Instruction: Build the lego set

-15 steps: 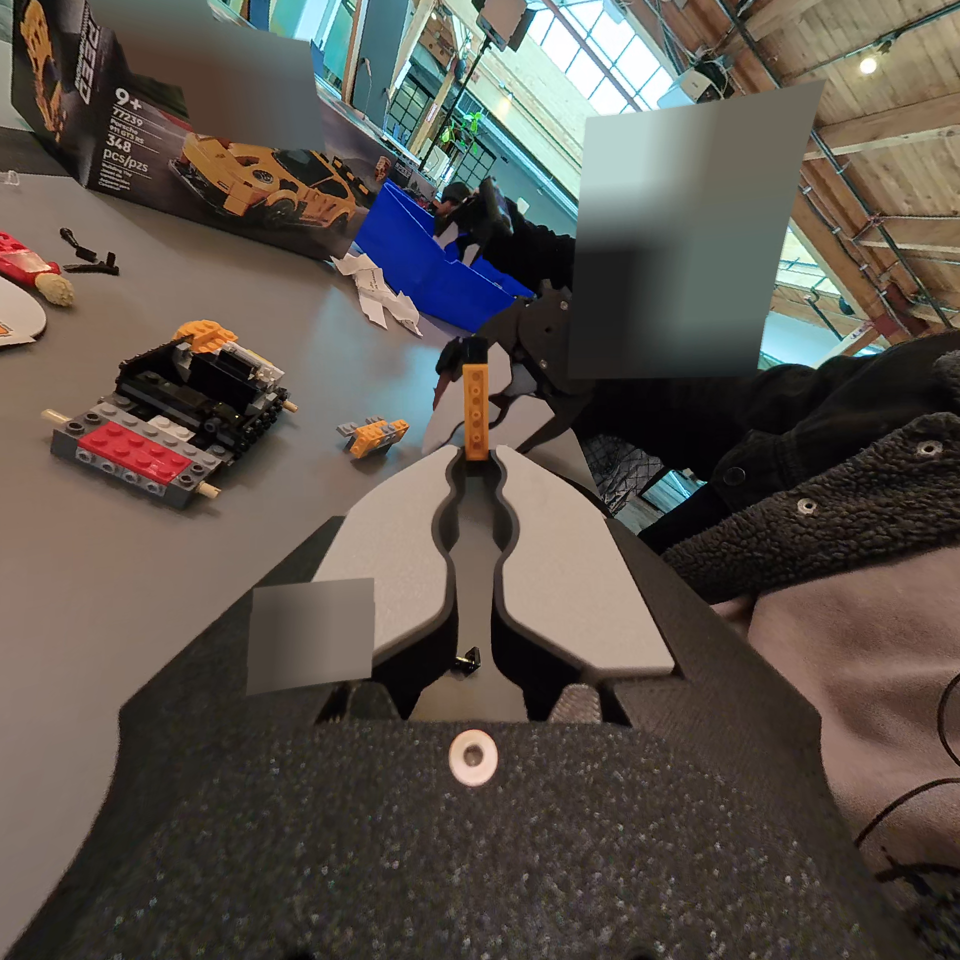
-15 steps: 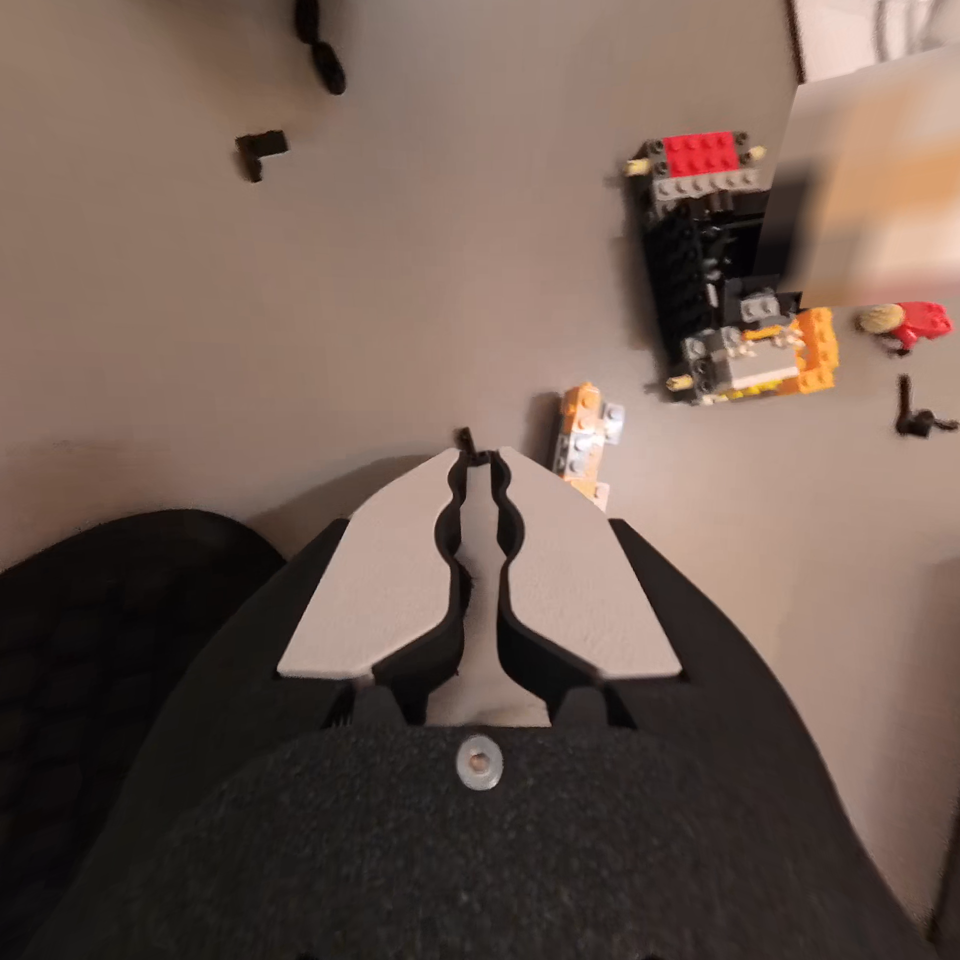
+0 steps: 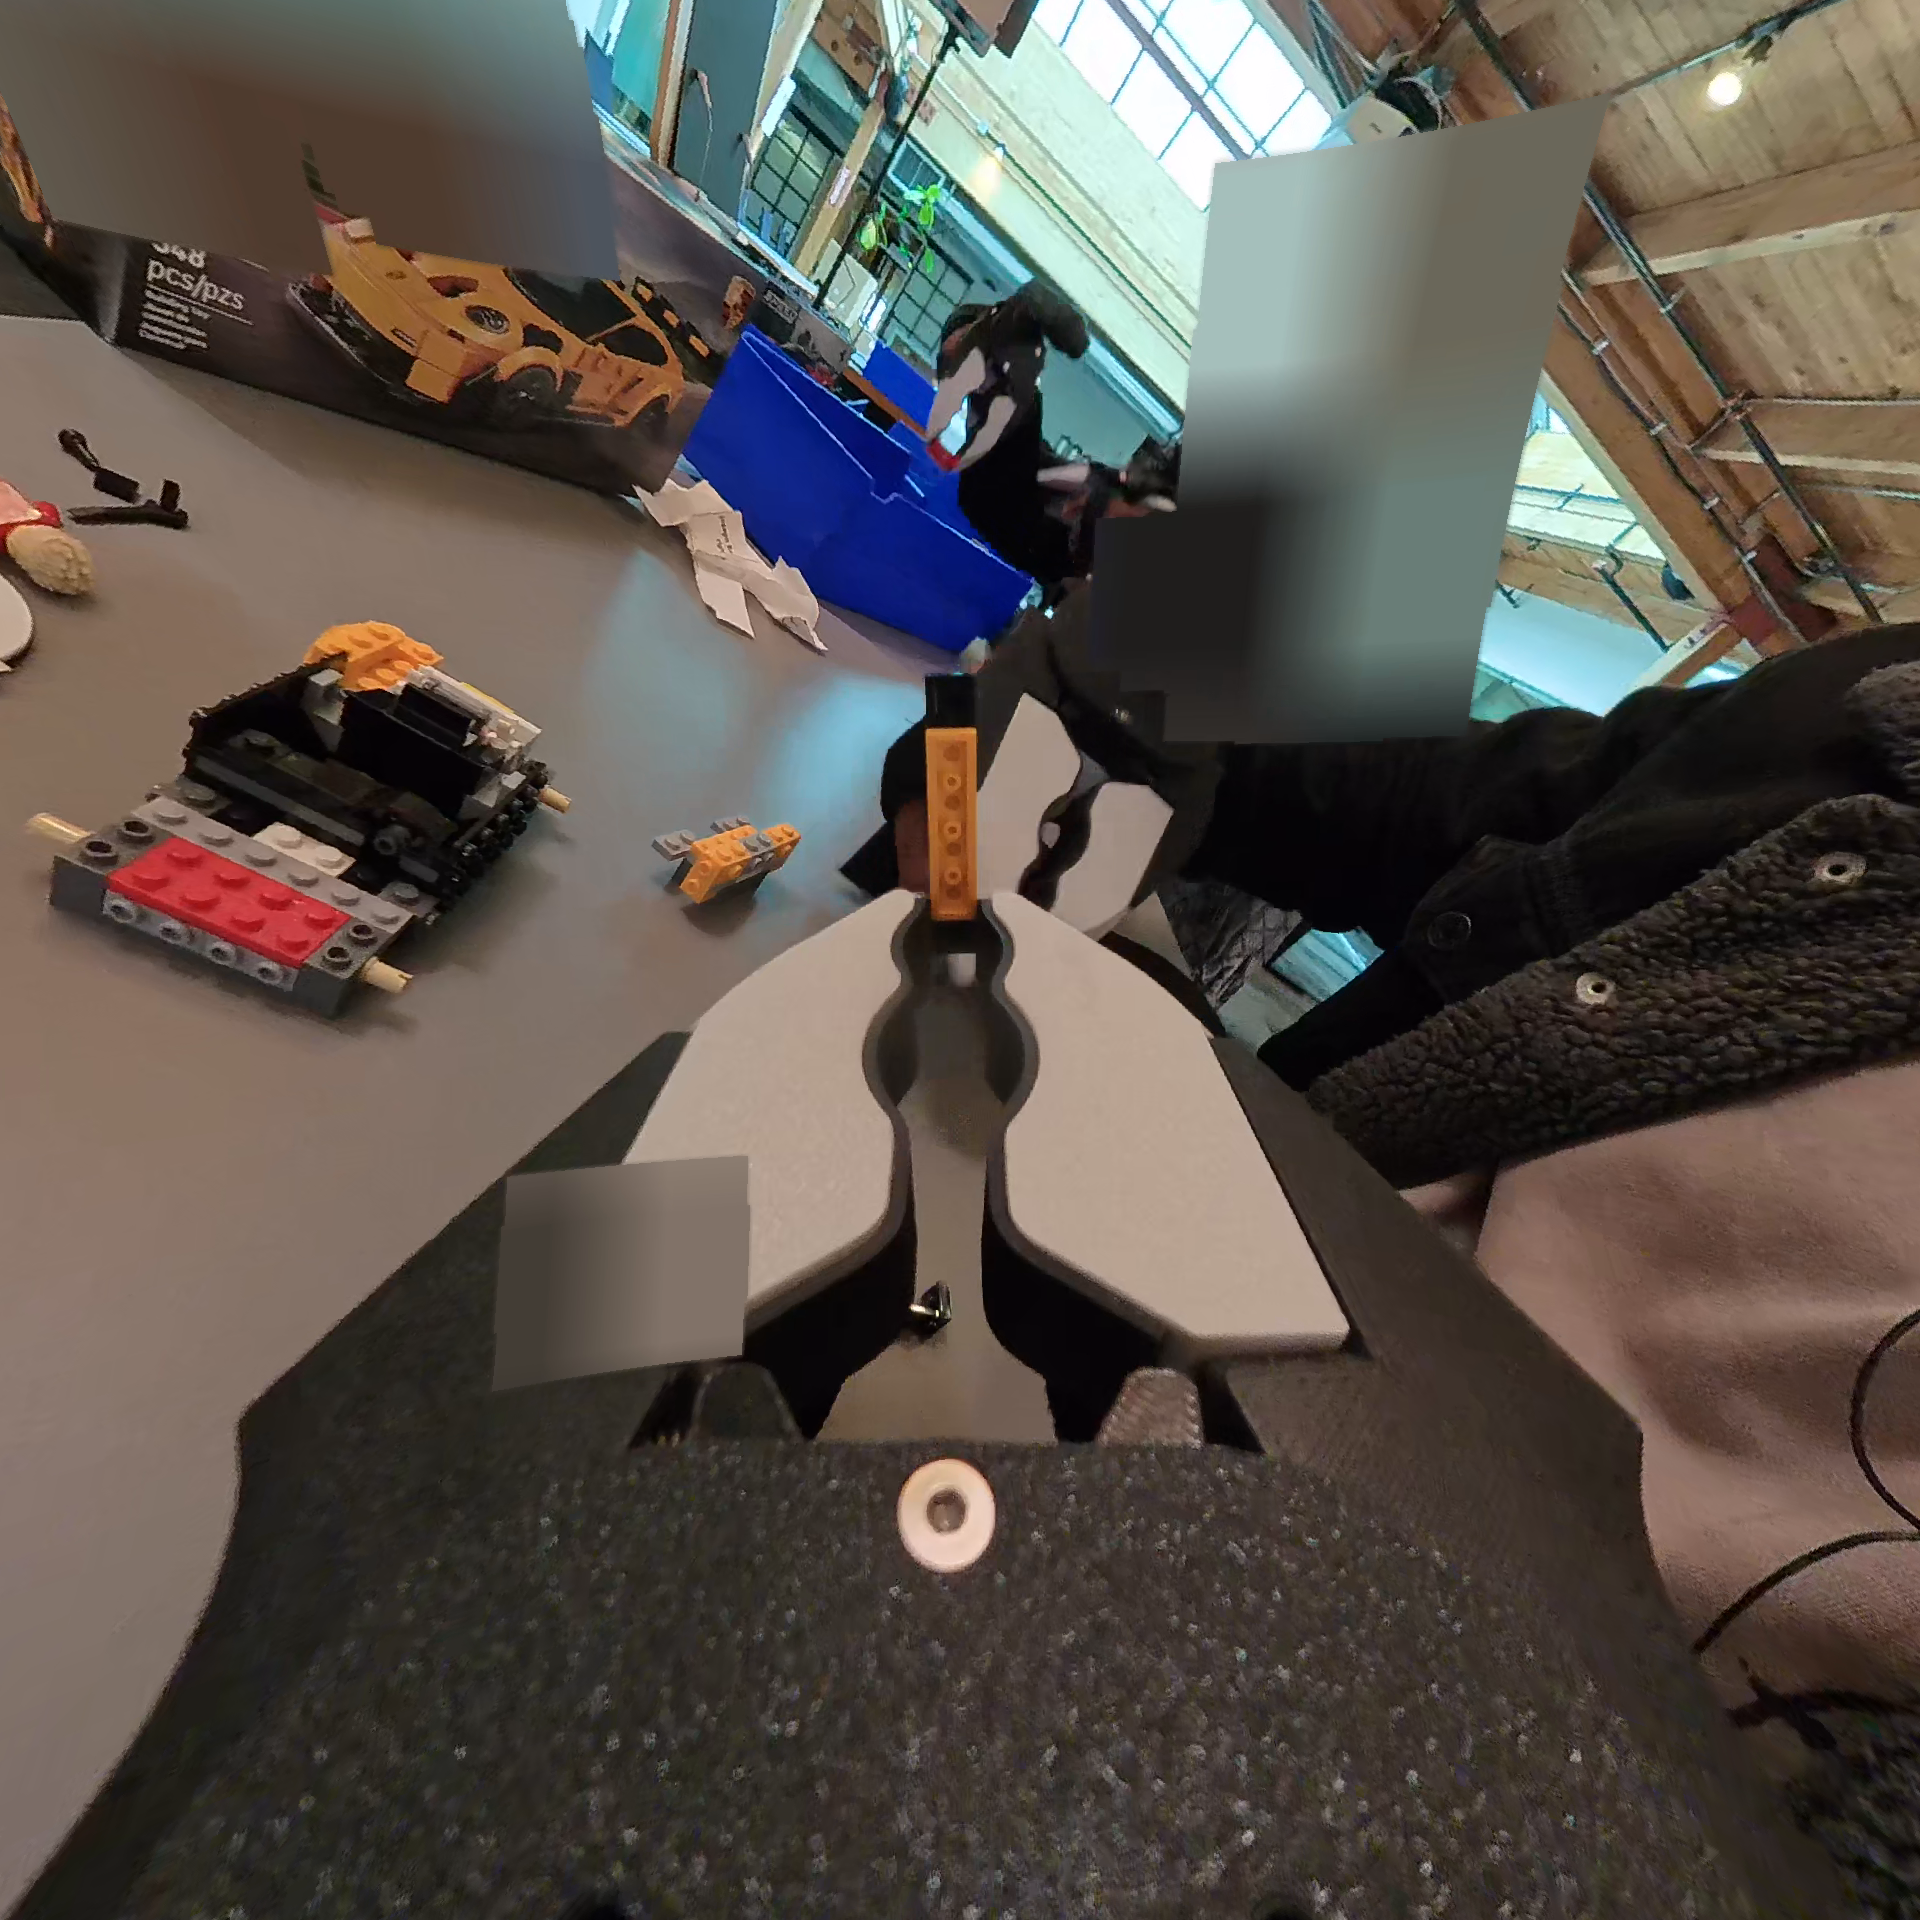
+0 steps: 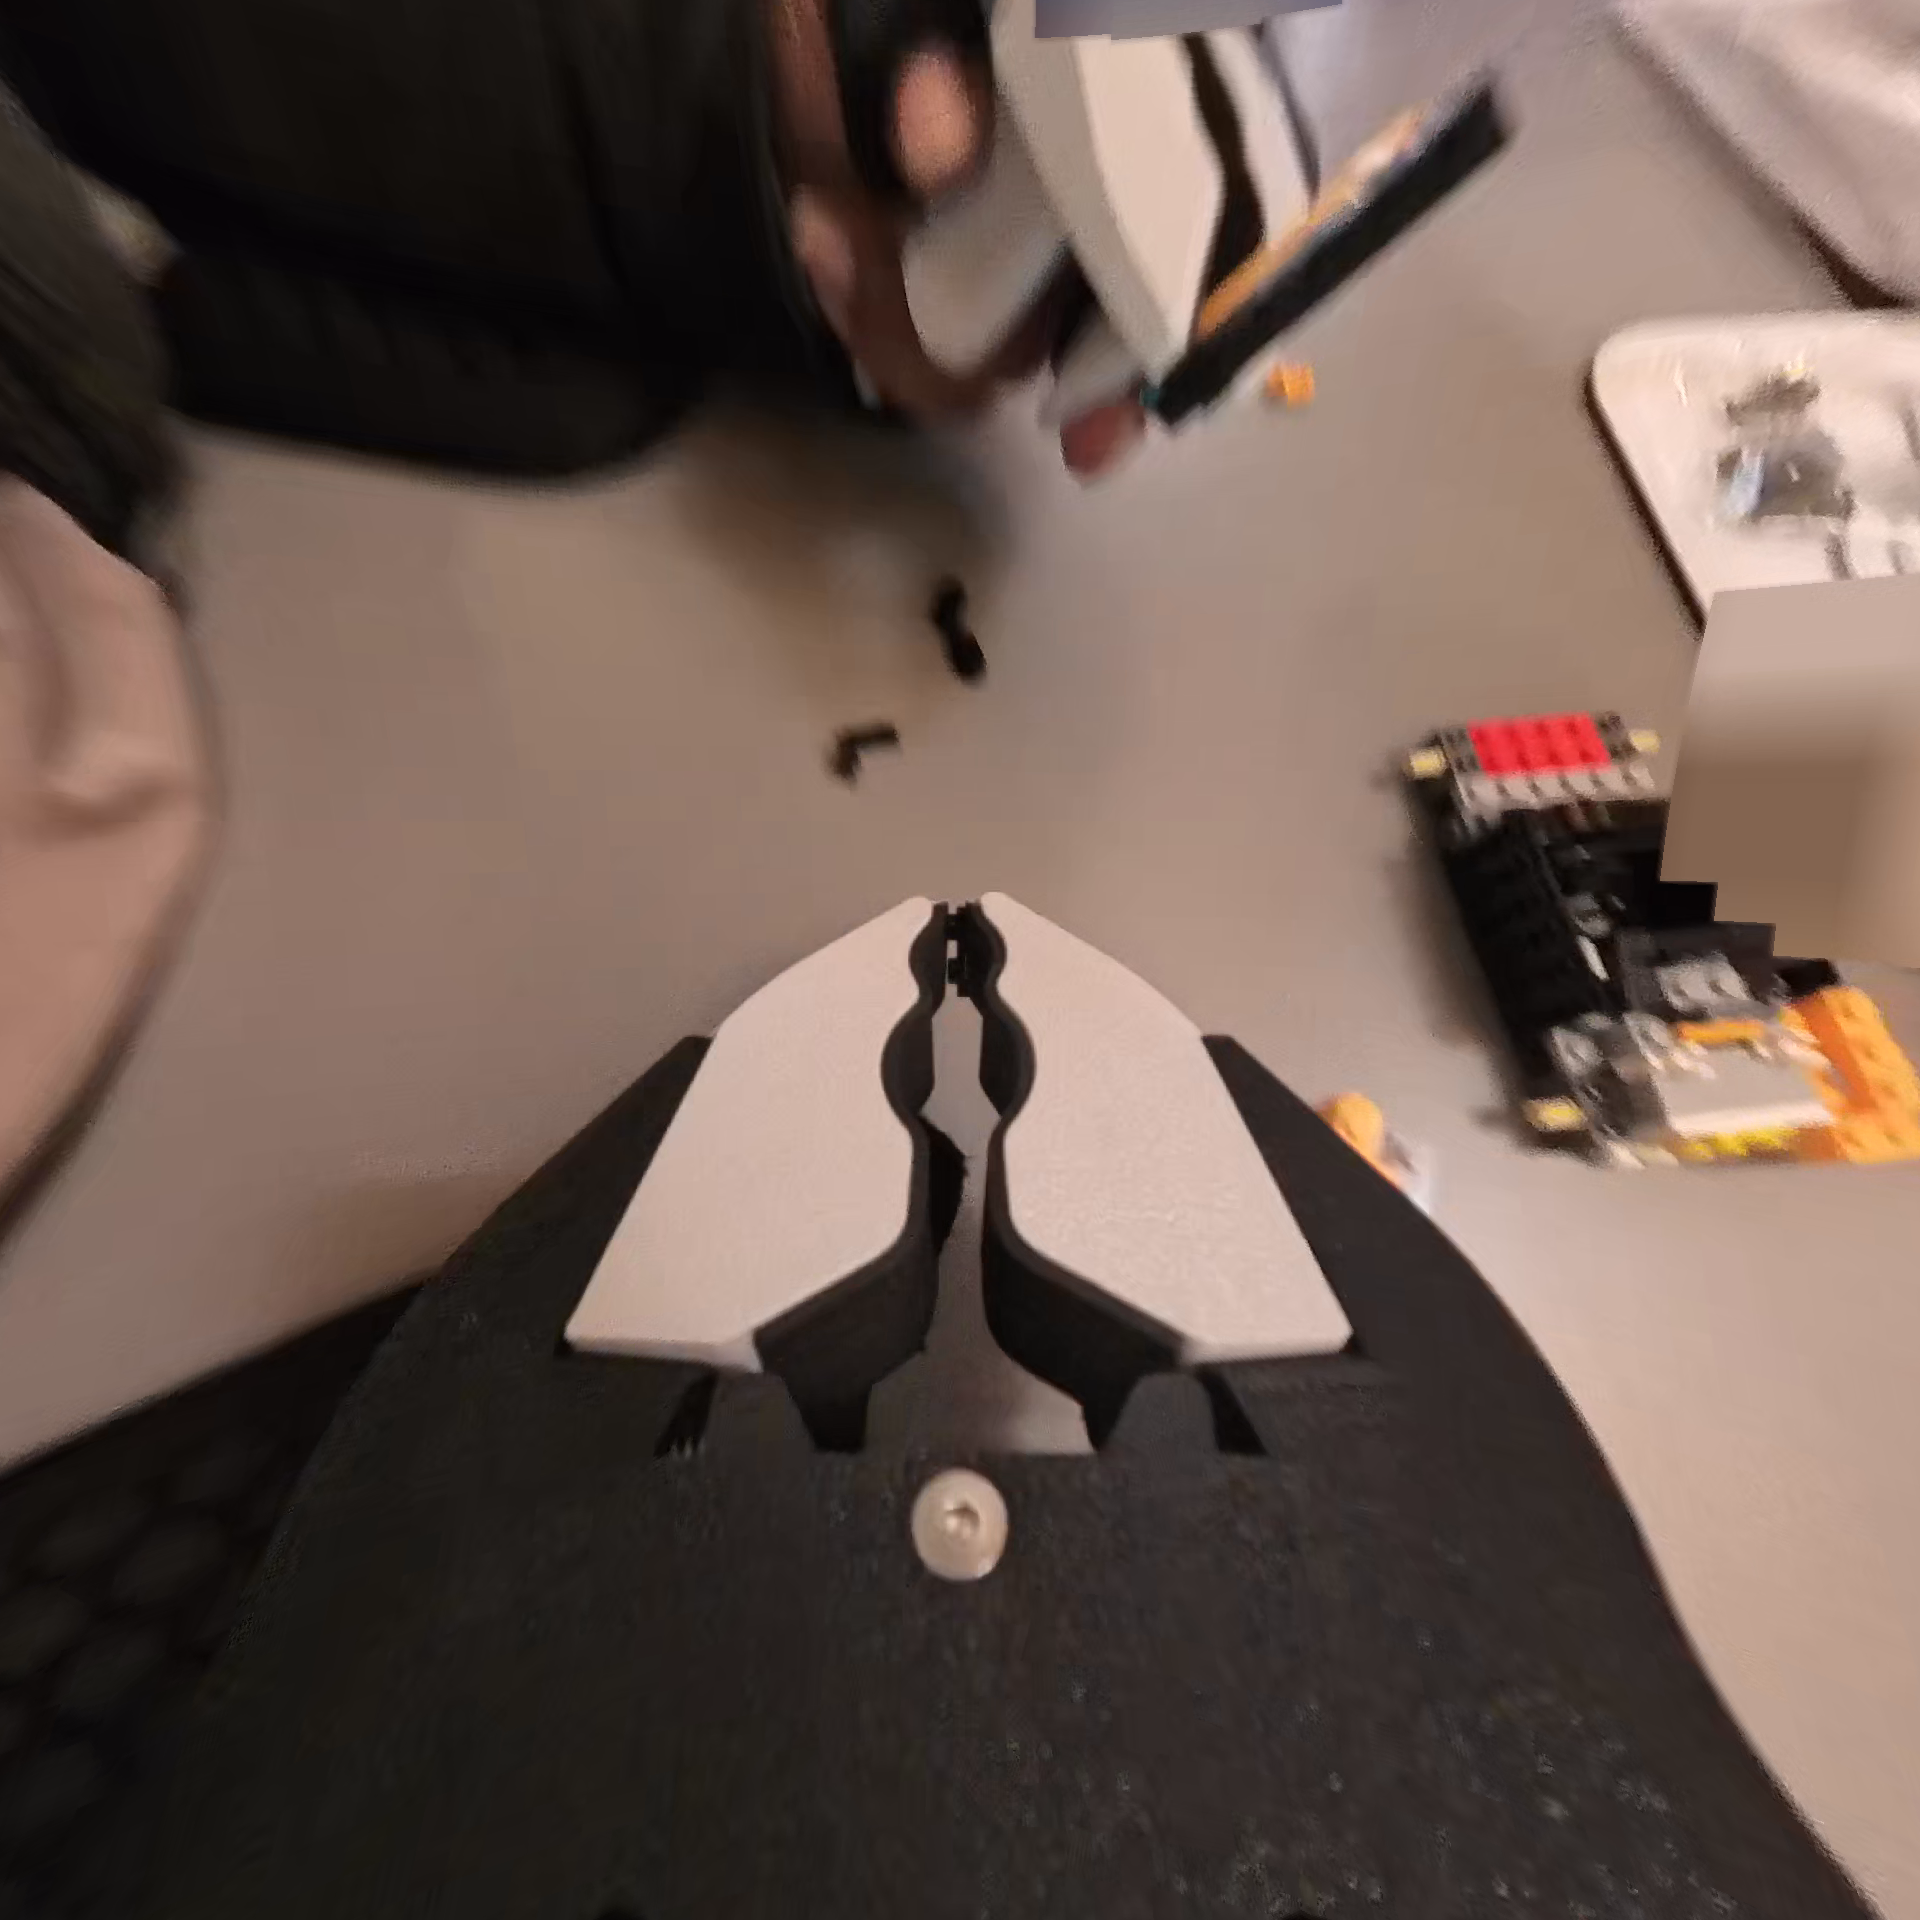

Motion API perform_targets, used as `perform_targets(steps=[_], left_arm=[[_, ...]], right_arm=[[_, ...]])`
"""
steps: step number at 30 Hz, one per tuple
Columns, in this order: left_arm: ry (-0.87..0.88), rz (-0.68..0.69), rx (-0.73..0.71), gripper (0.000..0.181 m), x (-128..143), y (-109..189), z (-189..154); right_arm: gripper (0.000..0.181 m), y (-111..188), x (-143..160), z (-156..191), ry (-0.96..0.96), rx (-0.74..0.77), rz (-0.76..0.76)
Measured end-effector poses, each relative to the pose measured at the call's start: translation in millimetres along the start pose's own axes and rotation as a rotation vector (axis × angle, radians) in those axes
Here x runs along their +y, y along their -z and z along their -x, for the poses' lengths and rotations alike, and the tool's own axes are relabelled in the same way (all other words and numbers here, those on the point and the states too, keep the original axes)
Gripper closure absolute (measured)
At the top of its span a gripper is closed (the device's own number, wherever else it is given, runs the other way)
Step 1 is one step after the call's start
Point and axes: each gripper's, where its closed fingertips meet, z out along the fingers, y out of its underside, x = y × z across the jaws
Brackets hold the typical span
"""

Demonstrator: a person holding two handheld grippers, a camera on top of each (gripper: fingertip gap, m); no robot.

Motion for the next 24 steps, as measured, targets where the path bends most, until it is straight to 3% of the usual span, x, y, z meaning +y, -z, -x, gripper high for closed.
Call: perform_targets(steps=[3, 10, 24], left_arm=[[-0.023, 0.038, -0.003, 0.174, 6.3, -3.4, -1.1], [-0.034, 0.07, -0.011, 0.174, 11.7, -5.1, 0.2], [-0.026, 0.103, -0.018, 0.174, 18.2, -7.1, 4.0]], right_arm=[[0.179, -4.9, -4.5, 10.2, -0.031, -0.089, -0.12], [0.178, -23.1, 27.1, 10.7, 0.061, -0.119, 0.036], [0.17, 15.1, 58.9, -0.5, 0.074, -0.047, 0.187]])
